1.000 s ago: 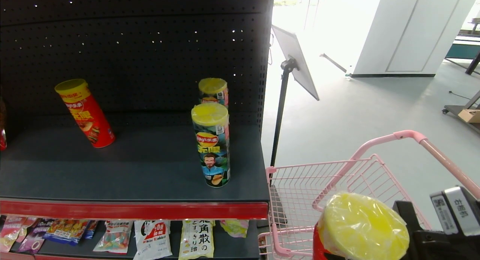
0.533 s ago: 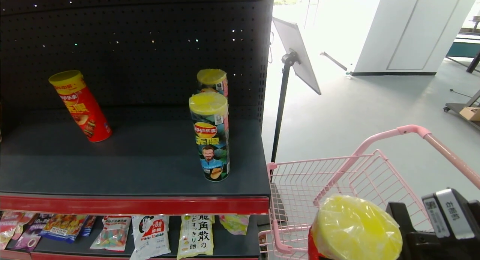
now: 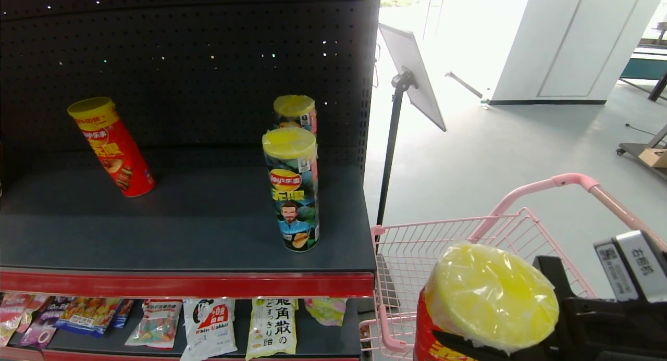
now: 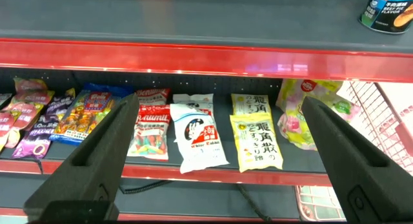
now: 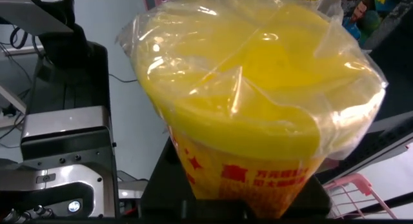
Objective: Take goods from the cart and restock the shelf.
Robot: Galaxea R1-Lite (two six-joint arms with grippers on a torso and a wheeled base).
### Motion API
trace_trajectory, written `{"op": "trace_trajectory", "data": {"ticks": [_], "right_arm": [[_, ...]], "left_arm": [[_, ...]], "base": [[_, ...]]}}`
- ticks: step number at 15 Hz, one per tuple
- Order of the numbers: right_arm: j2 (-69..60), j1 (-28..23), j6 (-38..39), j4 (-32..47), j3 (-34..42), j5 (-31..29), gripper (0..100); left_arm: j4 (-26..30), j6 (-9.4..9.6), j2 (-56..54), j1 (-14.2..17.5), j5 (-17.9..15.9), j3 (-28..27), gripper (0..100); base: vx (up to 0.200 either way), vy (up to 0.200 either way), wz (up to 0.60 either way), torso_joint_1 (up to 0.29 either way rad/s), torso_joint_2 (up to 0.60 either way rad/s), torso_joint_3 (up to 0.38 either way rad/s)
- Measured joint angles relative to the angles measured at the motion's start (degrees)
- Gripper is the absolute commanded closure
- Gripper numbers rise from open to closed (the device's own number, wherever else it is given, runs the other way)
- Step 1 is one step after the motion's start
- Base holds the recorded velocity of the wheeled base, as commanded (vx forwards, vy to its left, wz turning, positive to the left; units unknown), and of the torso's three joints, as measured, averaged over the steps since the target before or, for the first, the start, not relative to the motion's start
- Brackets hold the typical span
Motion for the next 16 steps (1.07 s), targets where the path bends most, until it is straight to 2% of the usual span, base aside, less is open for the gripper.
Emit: {"op": "trace_trajectory", "data": {"ticks": [1,7,16], "right_arm": [[0.30,0.06,-0.35,-0.02,-0.39,-0.16,100],[2.84,0.22,-0.35,-0.11,-4.58,-2.00,100],[3.54,0.80,-0.43,-0.02,-6.25,-2.06,100]], "left_arm": [[0.00,0.02,0.00,0.00,0.00,0.00,0],[0.00,-0.02,0.00,-0.04,0.01,0.00,0],[0.00,0.00,0.00,0.00,0.00,0.00,0]], "base": [[0.000,0.000,0.00,0.000,0.00,0.000],[0.000,0.200,0.00,0.004,0.01,0.002],[0.000,0.200,0.00,0.000,0.00,0.003]]}}
